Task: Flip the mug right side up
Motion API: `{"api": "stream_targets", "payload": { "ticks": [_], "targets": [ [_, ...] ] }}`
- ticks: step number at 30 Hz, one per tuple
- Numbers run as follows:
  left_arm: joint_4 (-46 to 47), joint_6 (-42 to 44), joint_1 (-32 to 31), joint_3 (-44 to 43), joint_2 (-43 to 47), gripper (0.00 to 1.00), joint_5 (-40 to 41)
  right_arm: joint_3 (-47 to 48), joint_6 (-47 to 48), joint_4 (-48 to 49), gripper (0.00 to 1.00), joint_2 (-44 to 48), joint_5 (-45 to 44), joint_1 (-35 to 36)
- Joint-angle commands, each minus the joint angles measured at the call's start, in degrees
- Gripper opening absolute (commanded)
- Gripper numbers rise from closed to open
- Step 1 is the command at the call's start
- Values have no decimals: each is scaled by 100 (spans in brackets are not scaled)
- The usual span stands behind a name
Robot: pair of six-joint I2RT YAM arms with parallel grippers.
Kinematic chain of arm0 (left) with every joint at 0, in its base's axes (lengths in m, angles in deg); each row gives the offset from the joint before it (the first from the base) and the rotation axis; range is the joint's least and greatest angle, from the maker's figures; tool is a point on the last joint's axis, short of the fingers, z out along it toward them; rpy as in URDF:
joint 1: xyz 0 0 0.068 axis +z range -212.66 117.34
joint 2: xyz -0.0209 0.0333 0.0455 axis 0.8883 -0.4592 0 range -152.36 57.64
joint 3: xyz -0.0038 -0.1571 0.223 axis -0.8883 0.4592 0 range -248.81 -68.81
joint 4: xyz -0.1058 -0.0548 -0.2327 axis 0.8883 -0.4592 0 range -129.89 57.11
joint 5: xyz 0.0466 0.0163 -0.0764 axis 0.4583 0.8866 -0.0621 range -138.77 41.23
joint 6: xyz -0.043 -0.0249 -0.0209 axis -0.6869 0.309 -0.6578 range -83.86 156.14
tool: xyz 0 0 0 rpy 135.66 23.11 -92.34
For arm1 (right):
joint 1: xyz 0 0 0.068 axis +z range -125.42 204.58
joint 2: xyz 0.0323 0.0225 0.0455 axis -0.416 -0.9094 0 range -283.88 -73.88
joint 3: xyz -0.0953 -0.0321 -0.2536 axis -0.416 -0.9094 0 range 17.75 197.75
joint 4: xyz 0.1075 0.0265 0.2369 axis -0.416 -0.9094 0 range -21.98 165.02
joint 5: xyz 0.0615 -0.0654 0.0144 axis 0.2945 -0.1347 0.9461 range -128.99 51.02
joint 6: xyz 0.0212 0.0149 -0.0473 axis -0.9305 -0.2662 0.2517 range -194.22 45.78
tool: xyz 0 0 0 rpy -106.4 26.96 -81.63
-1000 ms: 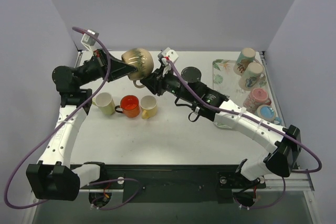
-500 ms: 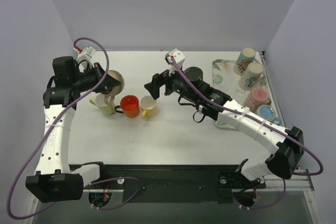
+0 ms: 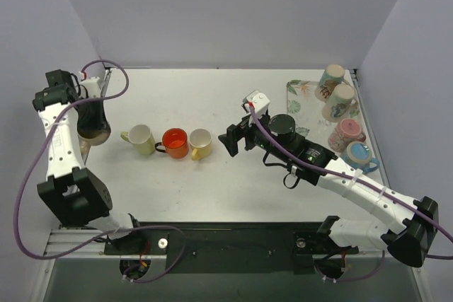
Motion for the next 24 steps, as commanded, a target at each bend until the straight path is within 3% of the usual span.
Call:
{"api": "stream_targets", "payload": {
  "ticks": [1, 9, 16, 19, 24],
  "targets": [
    [70, 578, 148, -258, -831, 0, 464, -192, 351, 101, 99, 328, -274, -21],
    [176, 981, 192, -688, -2177, 0, 842, -157, 466, 31, 99, 363, -230, -117],
    [-632, 1754, 289, -1400, -3381, 0, 298, -96, 475, 13, 99, 337, -274, -109],
    [-817, 2044, 333, -1708, -3690, 0, 226, -26, 510, -101, 99, 363, -476, -117],
    [-510, 2204, 350, -1489, -3796, 0, 263, 106, 800, -452, 100, 504, -564, -205]
  ]
}}
